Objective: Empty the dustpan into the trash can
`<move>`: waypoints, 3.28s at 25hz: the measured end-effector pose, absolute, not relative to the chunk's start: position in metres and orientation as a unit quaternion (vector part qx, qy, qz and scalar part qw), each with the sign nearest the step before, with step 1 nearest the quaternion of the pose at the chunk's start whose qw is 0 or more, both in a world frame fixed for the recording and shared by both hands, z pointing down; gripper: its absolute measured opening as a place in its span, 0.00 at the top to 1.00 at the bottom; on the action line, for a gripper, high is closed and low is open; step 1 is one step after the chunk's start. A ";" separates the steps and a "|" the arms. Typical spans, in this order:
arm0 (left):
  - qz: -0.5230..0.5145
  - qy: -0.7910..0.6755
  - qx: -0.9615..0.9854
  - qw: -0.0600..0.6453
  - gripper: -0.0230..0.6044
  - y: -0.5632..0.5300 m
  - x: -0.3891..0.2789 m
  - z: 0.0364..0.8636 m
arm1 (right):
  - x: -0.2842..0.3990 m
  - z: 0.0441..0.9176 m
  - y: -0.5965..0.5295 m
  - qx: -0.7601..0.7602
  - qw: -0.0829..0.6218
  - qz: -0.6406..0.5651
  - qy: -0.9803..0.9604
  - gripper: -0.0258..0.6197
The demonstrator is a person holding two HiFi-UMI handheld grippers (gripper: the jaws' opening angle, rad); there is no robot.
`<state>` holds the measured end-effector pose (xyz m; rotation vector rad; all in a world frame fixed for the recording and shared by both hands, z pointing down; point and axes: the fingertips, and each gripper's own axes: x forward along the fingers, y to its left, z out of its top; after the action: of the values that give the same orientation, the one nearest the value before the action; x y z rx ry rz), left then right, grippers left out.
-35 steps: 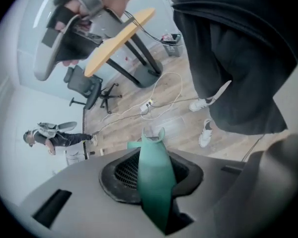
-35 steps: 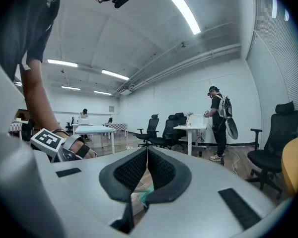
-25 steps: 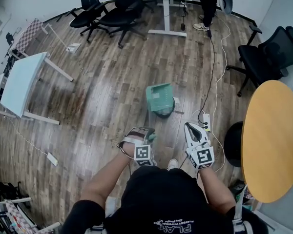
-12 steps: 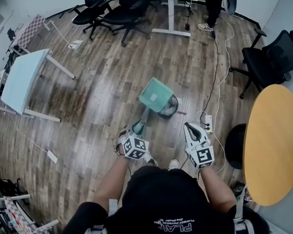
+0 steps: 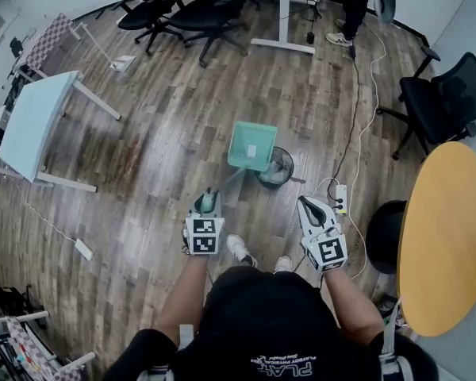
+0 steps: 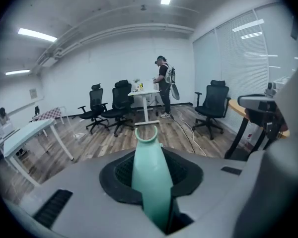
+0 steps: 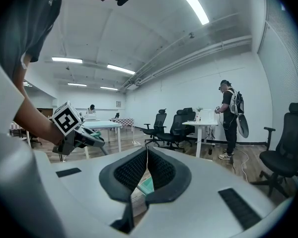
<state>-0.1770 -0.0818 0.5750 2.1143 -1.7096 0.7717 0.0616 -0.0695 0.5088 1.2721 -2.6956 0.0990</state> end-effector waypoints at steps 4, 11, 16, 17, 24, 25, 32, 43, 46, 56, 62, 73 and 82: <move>0.264 -0.621 0.720 0.163 0.80 -0.095 -0.201 0.574 | 0.048 0.515 -0.081 0.424 0.079 0.035 -0.902 0.92; 0.297 -0.625 0.698 0.183 0.80 -0.122 -0.237 0.610 | 0.025 0.522 -0.102 0.431 0.084 0.041 -0.898 0.92; 0.323 -0.615 0.687 0.213 0.80 -0.134 -0.259 0.655 | 0.010 0.541 -0.117 0.439 0.099 0.056 -0.891 0.92; 0.327 -0.612 0.685 0.221 0.80 -0.136 -0.263 0.665 | 0.007 0.547 -0.121 0.442 0.102 0.062 -0.889 0.92; 0.346 -0.592 0.682 0.257 0.80 -0.162 -0.285 0.725 | -0.023 0.595 -0.162 0.473 0.109 0.113 -0.867 0.92; 0.349 -0.587 0.683 0.257 0.80 -0.167 -0.285 0.733 | -0.028 0.602 -0.167 0.473 0.111 0.117 -0.866 0.92; 0.374 -0.559 0.691 0.265 0.80 -0.192 -0.273 0.785 | -0.042 0.648 -0.181 0.477 0.132 0.144 -0.857 0.92; 0.405 -0.542 0.685 0.268 0.80 -0.206 -0.269 0.826 | -0.051 0.665 -0.181 0.478 0.139 0.148 -0.855 0.92; 0.410 -0.546 0.681 0.266 0.80 -0.207 -0.269 0.829 | -0.052 0.665 -0.176 0.474 0.141 0.147 -0.856 0.92; 0.370 -0.569 0.695 0.237 0.58 -0.224 -0.275 0.798 | -0.047 0.654 -0.157 0.474 0.139 0.142 -0.858 0.92; 0.326 -0.599 0.704 0.197 0.57 -0.205 -0.272 0.727 | -0.042 0.624 -0.148 0.471 0.124 0.118 -0.865 0.92; 0.202 -0.616 0.742 0.172 0.62 -0.125 -0.186 0.582 | -0.010 0.543 -0.119 0.462 0.070 0.070 -0.881 0.92; 0.147 -0.627 0.754 0.127 0.80 -0.078 -0.125 0.506 | 0.012 0.480 -0.087 0.434 0.026 0.023 -0.900 0.92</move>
<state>-0.1253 -0.0776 0.5064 2.1953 -1.8249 0.4275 0.0125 -0.0872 0.4798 1.3426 -2.7814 0.0698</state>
